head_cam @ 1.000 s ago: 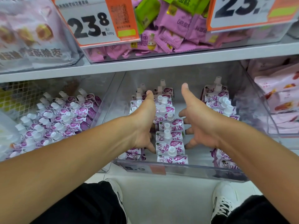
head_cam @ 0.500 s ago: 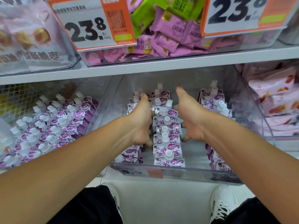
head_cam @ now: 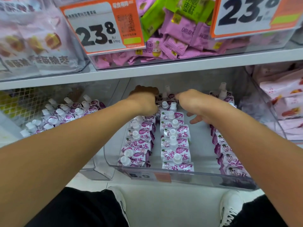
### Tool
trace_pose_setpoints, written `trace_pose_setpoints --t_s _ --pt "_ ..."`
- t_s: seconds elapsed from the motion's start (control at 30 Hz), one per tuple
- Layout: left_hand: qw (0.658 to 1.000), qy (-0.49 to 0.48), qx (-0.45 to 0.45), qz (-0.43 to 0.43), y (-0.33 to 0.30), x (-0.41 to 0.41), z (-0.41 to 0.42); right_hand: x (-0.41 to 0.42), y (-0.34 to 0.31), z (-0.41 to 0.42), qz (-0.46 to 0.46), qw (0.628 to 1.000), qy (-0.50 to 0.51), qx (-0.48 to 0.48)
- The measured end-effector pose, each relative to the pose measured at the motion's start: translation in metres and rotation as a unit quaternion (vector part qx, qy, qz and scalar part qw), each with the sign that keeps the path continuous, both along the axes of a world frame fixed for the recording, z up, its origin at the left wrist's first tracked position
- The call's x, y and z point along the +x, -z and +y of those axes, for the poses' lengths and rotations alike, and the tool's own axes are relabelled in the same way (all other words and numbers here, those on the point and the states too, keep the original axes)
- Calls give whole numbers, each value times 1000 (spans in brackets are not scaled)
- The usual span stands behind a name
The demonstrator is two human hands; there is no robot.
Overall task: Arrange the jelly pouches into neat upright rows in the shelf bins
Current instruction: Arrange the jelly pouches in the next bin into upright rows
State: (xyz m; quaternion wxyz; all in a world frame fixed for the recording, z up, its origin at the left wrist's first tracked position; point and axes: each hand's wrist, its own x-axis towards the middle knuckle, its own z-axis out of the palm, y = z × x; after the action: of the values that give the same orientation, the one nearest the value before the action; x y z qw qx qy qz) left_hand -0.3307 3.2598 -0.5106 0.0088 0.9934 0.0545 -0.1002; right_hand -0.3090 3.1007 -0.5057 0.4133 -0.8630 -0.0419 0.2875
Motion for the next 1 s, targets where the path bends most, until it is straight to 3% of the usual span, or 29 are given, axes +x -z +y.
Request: trace_pose_setpoints --t_s 0.1,0.37,0.5,0.63,0.7,0.8,0.83,1.0 --pt "999 19 50 -4 4 18 0 5 5 -5 23 999 15 24" --pt "997 -1 -66 -46 8 30 -3 16 8 -12 68 991 53 100" --pt "990 15 -127 -67 13 27 -10 19 7 -10 143 964 138 177" --pt "978 -41 -206 -18 4 28 -4 21 9 -10 194 945 161 208" --pt "942 -137 -303 44 -3 31 -7 25 12 -13 209 940 171 207" --pt "804 -257 -529 90 -12 25 -24 27 18 -12 227 938 164 205" --pt "770 -276 -568 94 -12 24 -28 28 20 -11 232 937 157 207" --pt "696 -330 -634 61 9 27 -38 31 25 -11 228 941 140 206"
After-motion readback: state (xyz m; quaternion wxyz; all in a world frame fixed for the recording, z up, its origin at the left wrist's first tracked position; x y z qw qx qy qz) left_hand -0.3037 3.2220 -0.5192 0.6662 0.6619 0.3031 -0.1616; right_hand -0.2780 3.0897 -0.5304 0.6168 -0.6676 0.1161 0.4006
